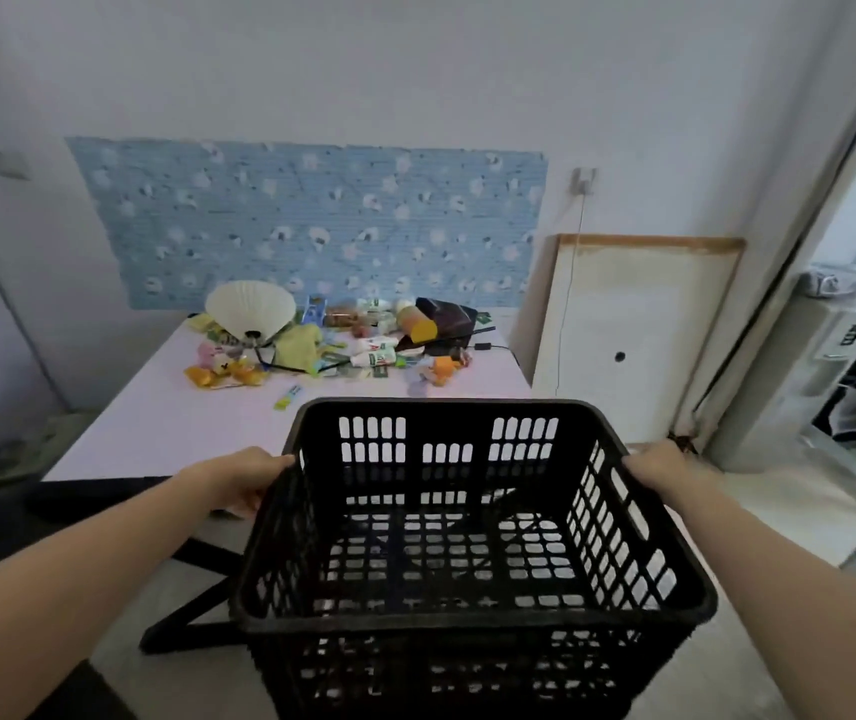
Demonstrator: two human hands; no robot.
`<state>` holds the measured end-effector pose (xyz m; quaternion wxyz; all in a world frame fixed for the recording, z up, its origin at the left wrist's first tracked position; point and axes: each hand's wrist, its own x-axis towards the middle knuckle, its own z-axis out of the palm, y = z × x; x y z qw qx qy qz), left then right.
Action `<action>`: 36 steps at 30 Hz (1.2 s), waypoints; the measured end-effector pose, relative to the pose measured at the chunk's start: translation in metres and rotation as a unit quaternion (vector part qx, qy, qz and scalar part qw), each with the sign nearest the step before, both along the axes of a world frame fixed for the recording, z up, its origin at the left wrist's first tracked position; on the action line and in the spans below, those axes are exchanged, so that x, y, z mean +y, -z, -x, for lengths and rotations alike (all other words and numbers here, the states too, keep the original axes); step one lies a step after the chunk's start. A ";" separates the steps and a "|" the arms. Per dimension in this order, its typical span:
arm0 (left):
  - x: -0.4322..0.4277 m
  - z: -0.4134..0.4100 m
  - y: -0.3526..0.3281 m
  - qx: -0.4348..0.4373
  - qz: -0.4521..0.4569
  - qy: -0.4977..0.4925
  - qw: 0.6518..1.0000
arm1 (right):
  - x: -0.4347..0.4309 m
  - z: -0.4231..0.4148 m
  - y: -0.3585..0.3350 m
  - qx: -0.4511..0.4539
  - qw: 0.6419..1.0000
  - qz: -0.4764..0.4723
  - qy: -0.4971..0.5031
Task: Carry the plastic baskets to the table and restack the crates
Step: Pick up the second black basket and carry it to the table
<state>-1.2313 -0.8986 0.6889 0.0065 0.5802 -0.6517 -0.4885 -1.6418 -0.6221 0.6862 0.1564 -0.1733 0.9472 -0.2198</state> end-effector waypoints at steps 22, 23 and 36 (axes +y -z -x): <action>-0.130 0.051 0.356 -0.144 -0.169 -0.053 0.974 | -0.155 0.129 0.212 -0.328 0.921 -0.196 -0.070; -0.120 0.063 0.319 -0.169 -0.142 -0.035 0.975 | -0.159 0.136 0.216 -0.347 0.907 -0.223 -0.087; -0.121 0.165 0.127 -0.267 0.115 0.170 0.942 | -0.258 0.102 0.111 -0.122 0.897 -0.235 -0.353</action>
